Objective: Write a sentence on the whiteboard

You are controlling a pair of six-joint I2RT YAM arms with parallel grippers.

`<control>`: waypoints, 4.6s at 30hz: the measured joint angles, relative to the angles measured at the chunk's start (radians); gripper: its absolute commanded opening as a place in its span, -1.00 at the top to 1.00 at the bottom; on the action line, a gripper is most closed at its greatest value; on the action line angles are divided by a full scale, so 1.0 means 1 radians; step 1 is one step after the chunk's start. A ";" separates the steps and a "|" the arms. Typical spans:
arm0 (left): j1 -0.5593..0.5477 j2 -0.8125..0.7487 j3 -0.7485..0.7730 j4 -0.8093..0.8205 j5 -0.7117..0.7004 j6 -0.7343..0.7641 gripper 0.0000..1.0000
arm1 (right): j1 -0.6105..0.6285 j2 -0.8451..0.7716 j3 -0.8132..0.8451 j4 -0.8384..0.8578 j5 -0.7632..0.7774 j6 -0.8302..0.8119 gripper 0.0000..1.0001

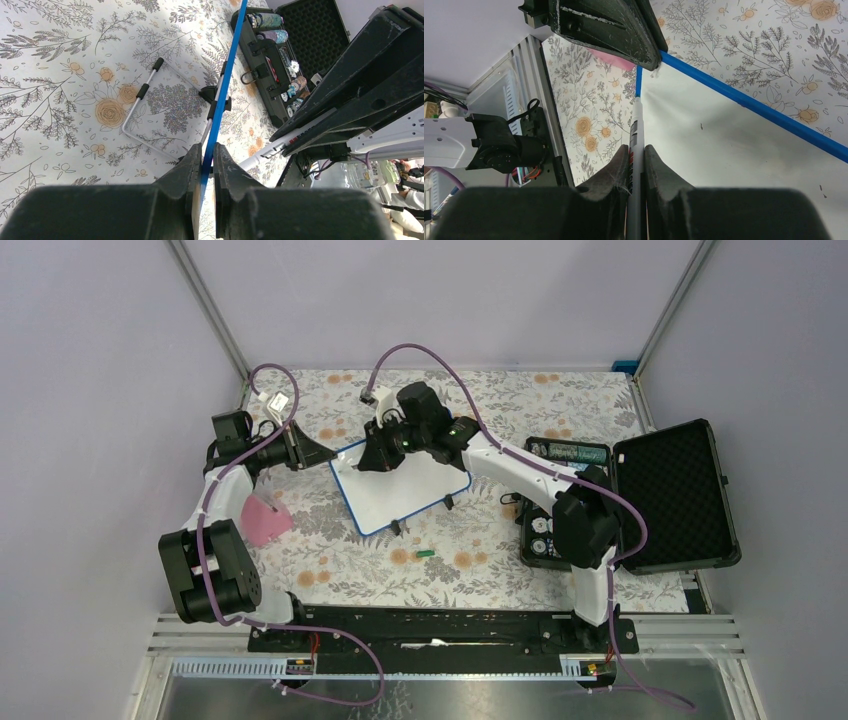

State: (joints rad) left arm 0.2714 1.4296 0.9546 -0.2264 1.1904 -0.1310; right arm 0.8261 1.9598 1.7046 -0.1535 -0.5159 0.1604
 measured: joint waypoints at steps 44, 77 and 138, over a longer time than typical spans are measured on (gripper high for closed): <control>0.000 0.000 0.000 -0.042 0.000 0.135 1.00 | -0.019 0.034 0.054 -0.038 0.001 0.000 1.00; 0.001 0.000 0.000 -0.042 -0.032 0.153 1.00 | -0.112 0.053 0.065 -0.063 -0.054 0.000 1.00; 0.001 -0.002 0.000 -0.047 -0.021 0.157 1.00 | -0.079 0.072 0.097 -0.065 -0.068 -0.009 1.00</control>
State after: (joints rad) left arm 0.2722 1.4277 0.9546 -0.2729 1.1698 0.0261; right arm 0.7475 2.0315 1.8019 -0.2184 -0.5842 0.1513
